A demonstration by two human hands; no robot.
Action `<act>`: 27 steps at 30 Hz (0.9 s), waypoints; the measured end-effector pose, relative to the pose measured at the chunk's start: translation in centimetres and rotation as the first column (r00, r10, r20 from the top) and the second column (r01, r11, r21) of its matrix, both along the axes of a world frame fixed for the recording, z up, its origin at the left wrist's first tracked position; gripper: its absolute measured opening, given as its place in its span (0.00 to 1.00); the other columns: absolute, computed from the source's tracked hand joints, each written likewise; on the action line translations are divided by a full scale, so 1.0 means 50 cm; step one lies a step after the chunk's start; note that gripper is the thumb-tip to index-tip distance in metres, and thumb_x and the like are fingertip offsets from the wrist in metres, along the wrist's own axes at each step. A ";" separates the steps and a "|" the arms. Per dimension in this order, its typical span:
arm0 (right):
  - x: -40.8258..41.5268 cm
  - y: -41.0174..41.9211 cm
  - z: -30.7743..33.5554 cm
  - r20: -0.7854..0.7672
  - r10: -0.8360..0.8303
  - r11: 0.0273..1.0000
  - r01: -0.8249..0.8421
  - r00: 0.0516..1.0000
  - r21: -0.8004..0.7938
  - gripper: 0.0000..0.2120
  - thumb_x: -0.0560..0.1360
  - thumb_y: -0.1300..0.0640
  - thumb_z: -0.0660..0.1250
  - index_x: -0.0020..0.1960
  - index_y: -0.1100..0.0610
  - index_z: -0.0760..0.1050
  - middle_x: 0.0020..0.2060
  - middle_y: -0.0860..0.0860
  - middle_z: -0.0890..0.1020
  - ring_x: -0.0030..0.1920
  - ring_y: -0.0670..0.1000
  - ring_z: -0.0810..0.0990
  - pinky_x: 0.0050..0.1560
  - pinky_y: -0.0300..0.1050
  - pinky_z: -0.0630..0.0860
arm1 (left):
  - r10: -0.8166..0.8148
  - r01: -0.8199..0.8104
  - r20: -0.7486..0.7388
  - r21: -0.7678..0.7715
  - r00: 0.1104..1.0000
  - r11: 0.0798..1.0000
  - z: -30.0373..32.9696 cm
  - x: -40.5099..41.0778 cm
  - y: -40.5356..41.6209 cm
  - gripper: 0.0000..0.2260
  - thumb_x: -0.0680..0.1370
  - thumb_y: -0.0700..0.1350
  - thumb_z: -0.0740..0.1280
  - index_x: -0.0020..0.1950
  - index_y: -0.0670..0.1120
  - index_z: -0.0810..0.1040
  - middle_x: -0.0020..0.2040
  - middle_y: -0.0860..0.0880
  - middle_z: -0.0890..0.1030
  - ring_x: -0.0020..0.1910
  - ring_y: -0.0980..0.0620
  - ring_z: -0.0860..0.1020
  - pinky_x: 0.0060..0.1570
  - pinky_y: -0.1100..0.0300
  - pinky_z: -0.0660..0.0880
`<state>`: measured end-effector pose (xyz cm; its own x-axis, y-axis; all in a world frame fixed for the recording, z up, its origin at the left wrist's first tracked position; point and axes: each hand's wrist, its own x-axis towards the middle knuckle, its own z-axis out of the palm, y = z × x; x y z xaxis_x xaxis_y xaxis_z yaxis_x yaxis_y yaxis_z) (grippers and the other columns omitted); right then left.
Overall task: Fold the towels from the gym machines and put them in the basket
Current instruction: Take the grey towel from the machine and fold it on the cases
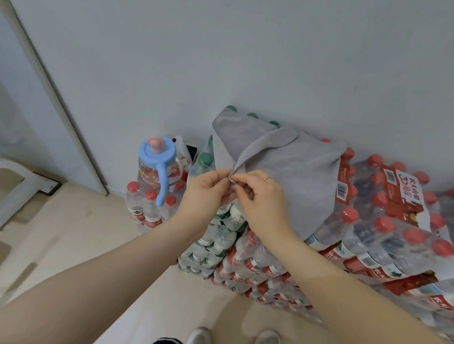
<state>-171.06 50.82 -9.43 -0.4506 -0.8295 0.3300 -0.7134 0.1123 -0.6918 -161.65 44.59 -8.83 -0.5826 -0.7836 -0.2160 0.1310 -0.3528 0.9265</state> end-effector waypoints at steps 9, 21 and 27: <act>0.002 0.008 -0.011 -0.108 0.015 1.000 -0.016 0.994 -0.006 0.13 0.73 0.61 0.61 0.53 0.56 0.82 0.43 0.51 0.78 0.42 0.53 0.76 0.37 0.52 0.77 | -0.020 0.032 -0.065 0.181 0.998 0.983 0.012 0.009 -0.006 0.08 0.79 0.37 0.60 0.48 0.37 0.78 0.41 0.45 0.83 0.41 0.54 0.82 0.46 0.66 0.80; -0.027 0.045 0.002 -0.003 -0.011 1.000 0.011 1.000 -0.026 0.05 0.73 0.64 0.66 0.48 0.60 0.77 0.44 0.49 0.75 0.37 0.39 0.71 0.41 0.28 0.70 | -0.079 0.097 0.171 -0.095 0.982 0.991 0.035 -0.017 0.020 0.07 0.76 0.35 0.64 0.52 0.37 0.79 0.45 0.41 0.83 0.46 0.49 0.82 0.49 0.64 0.79; -0.040 0.104 0.014 -0.084 -0.028 0.996 0.021 0.996 -0.086 0.08 0.72 0.67 0.65 0.50 0.62 0.74 0.45 0.51 0.75 0.41 0.43 0.72 0.41 0.40 0.73 | -0.090 0.108 0.186 -0.091 0.978 0.990 0.078 -0.042 0.059 0.07 0.77 0.34 0.61 0.44 0.40 0.78 0.37 0.45 0.81 0.37 0.53 0.80 0.41 0.66 0.80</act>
<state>-173.06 56.04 -8.72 -0.4376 -0.7859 0.4368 -0.7677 0.0738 -0.6365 -163.73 47.53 -4.94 -0.6171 -0.7467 -0.2482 -0.0728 -0.2599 0.9629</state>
